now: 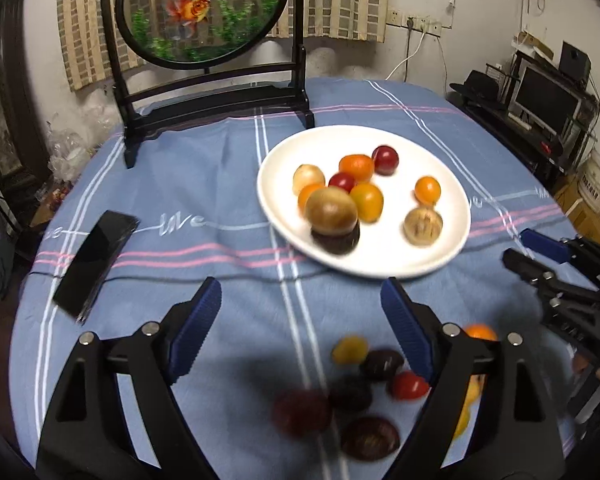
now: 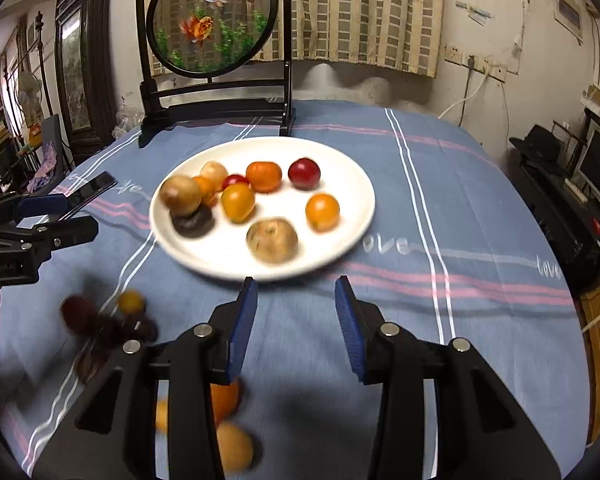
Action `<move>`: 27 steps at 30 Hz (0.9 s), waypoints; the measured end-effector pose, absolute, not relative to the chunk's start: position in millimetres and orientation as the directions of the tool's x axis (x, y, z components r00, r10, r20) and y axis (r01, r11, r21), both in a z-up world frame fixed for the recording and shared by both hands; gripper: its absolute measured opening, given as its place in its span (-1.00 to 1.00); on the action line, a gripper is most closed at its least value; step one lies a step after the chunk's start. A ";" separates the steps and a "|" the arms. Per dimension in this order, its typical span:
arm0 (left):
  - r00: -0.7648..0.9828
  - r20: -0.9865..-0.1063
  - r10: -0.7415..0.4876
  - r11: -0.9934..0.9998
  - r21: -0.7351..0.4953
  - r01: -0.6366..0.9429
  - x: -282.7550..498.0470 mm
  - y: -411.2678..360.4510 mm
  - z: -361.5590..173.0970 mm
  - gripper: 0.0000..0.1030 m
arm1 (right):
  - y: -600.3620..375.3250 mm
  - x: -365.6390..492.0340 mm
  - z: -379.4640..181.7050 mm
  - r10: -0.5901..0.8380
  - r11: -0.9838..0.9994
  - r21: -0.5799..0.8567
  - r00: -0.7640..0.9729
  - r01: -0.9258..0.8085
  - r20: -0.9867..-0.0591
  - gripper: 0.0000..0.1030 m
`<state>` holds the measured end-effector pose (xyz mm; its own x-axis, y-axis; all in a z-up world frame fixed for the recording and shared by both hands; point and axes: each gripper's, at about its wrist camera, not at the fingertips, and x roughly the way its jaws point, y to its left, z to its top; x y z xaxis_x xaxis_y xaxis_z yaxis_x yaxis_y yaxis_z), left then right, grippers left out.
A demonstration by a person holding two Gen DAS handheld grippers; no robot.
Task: Organize fruits
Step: 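Carry potato and orange to the plate and open both tools to release, then grasp a dark red apple with the left tool while the right tool grasps a pale onion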
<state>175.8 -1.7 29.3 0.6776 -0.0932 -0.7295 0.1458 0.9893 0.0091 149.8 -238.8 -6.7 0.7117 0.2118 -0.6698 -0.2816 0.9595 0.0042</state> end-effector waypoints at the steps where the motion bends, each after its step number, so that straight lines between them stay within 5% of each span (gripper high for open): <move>1: 0.684 -0.724 -0.086 0.989 0.019 0.146 168.0 0.4 29.2 0.66 | -241.0 142.2 -7.5 0.216 0.960 0.011 0.710 -0.281 -0.670 -0.11; 2: 0.691 -0.718 -0.082 0.989 0.026 0.145 158.6 2.7 29.8 0.69 | -244.5 130.5 -8.4 0.220 0.961 0.021 0.713 -0.277 -0.665 0.21; 3: 0.698 -0.711 -0.083 0.989 0.026 0.144 149.3 5.6 30.3 0.72 | -247.1 121.8 -8.3 0.224 0.962 0.030 0.723 -0.271 -0.653 0.26; 27: 0.631 -0.769 -0.102 0.990 -0.019 0.138 71.0 29.7 -16.2 0.78 | -226.3 58.8 -53.2 0.245 0.940 0.029 0.612 -0.341 -0.752 0.26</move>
